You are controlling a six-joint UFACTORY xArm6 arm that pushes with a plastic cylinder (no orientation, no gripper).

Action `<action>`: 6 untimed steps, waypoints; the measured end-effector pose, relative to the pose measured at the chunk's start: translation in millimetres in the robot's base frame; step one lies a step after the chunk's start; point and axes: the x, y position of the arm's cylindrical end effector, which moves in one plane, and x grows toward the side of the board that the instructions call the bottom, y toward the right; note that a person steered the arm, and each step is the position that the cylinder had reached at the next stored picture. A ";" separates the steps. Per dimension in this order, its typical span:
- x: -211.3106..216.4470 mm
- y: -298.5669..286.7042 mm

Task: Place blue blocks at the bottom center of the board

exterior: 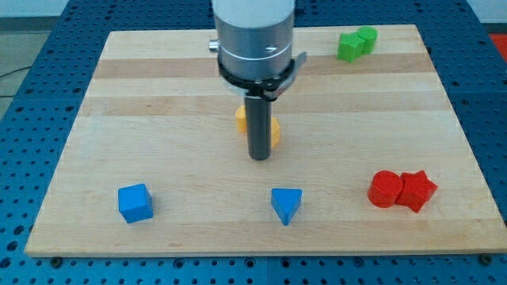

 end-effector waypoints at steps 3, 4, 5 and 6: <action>0.3 16.1; -27.2 -23.0; -59.8 -46.7; -70.7 -55.9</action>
